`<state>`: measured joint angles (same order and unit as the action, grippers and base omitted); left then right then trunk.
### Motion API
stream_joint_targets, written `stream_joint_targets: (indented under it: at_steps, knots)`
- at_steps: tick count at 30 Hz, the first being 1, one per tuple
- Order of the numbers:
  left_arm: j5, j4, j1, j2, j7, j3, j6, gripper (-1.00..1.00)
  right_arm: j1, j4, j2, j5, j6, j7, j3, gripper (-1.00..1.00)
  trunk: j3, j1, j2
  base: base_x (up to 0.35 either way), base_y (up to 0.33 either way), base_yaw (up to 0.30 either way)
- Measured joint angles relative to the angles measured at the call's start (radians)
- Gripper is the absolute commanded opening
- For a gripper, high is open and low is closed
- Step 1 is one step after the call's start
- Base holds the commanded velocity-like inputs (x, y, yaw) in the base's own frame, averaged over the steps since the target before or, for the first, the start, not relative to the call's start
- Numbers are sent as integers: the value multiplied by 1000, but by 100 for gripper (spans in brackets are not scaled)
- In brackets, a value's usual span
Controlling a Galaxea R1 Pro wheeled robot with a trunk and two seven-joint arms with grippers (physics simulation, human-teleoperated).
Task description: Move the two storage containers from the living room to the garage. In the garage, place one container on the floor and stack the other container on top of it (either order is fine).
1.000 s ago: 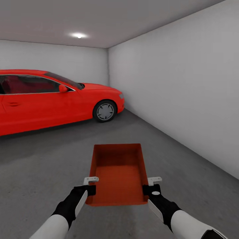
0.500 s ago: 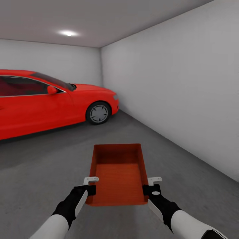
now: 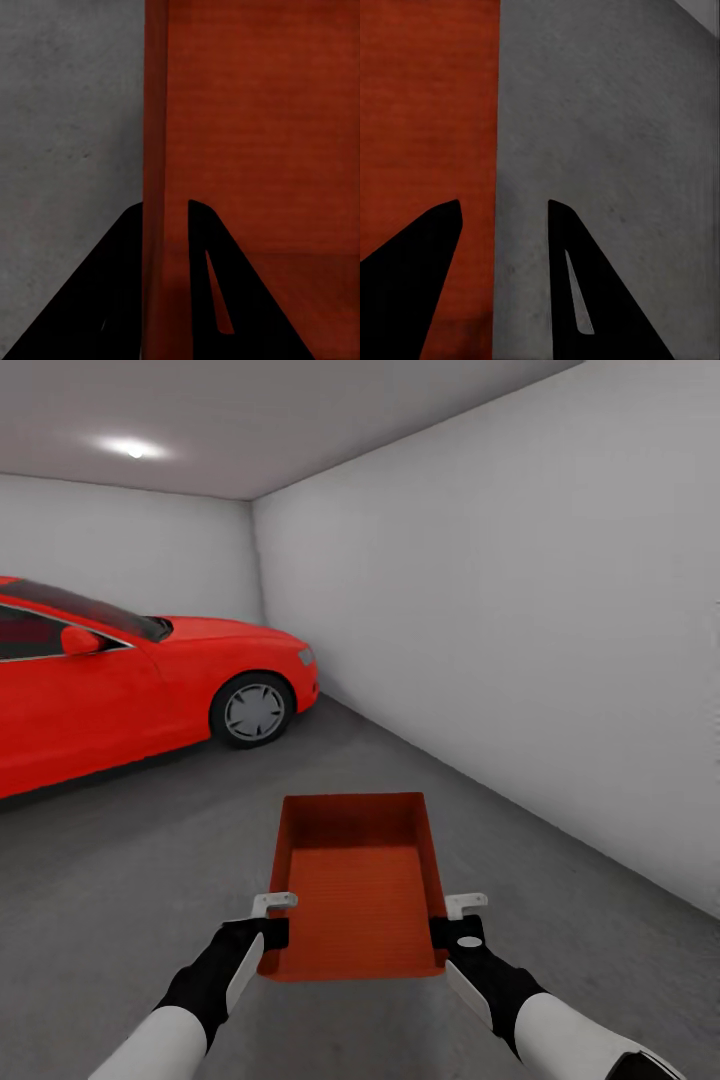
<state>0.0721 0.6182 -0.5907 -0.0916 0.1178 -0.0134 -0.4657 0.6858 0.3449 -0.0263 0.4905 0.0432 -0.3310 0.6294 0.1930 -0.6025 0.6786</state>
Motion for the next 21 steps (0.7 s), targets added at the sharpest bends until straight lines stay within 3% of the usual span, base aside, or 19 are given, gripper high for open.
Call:
stream_joint_targets:
  at_steps: [21]
  knots:
    - [0, 0, -1, 0, 0, 0, 0, -100, 0, 0, 0, 0, 0, 0, 0, -100, 0, 0, 0, 322, 0, -253]
